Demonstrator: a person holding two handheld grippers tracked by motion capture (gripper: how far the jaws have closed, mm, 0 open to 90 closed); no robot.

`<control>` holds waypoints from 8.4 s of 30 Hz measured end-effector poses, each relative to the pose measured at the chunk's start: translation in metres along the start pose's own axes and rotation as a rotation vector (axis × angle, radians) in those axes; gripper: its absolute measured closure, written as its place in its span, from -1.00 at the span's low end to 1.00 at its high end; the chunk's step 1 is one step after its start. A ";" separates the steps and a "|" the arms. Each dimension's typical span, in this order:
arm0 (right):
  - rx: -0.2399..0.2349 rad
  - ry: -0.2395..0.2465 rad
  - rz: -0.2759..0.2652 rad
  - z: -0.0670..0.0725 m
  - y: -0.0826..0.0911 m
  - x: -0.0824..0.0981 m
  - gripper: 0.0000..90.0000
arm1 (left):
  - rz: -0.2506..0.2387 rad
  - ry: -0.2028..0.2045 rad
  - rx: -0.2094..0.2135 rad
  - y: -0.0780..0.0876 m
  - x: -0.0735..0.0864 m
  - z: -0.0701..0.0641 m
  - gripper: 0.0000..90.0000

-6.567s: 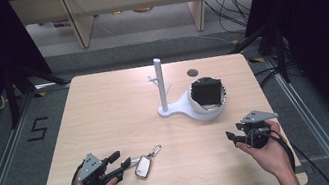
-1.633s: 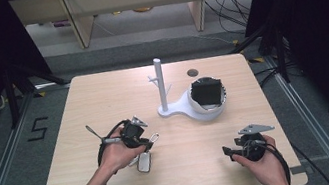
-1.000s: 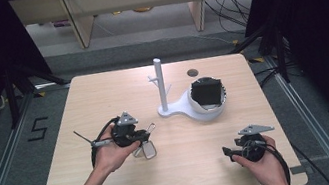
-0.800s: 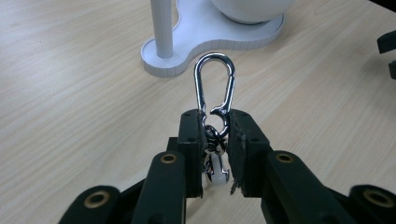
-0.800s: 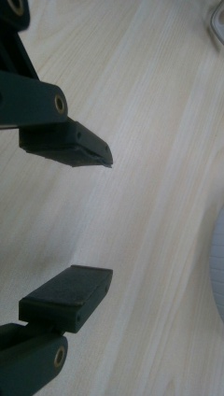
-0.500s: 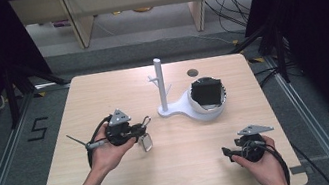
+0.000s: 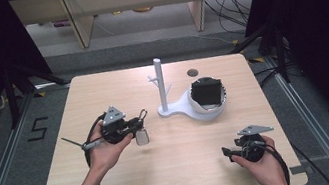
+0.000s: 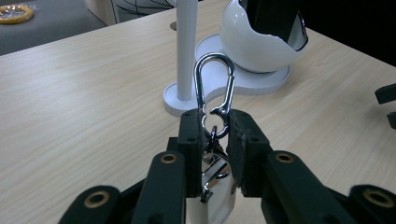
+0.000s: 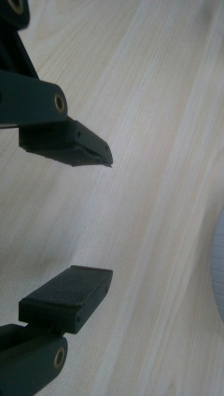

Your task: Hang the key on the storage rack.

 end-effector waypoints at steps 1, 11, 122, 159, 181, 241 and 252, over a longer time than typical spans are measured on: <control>0.000 0.000 0.000 0.000 0.000 0.000 -0.13 | 0.000 0.000 0.000 0.000 0.000 0.000 0.67; 0.002 -0.019 0.006 0.001 0.001 0.001 -0.13 | -0.041 -0.002 -0.015 0.003 -0.006 0.000 0.67; 0.029 -0.015 -0.027 -0.008 0.009 0.000 -0.17 | -0.281 0.020 -0.089 -0.037 -0.075 -0.009 0.67; 0.017 -0.059 -0.025 -0.006 0.010 0.000 -0.17 | -0.232 0.036 -0.104 -0.062 -0.067 -0.004 0.67; 0.000 -0.007 -0.048 -0.007 0.008 -0.001 -0.17 | -0.190 0.044 -0.095 -0.077 -0.066 -0.005 0.66; 0.001 -0.010 -0.036 -0.002 0.003 0.001 -0.17 | -0.063 0.092 -0.138 0.029 0.085 0.049 -0.19; -0.012 -0.010 -0.037 0.001 0.002 0.000 -0.18 | -0.199 0.084 -0.174 0.041 0.110 0.058 -0.13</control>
Point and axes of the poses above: each handheld gripper's, and its own axes: y roughly backward along the jaws, x roughly out of its underside, z roughly to its left, the point moved 5 cm from there along -y, roughly forward along the jaws, and after that the axes turned 6 degrees about y, right-handed, at the moved point
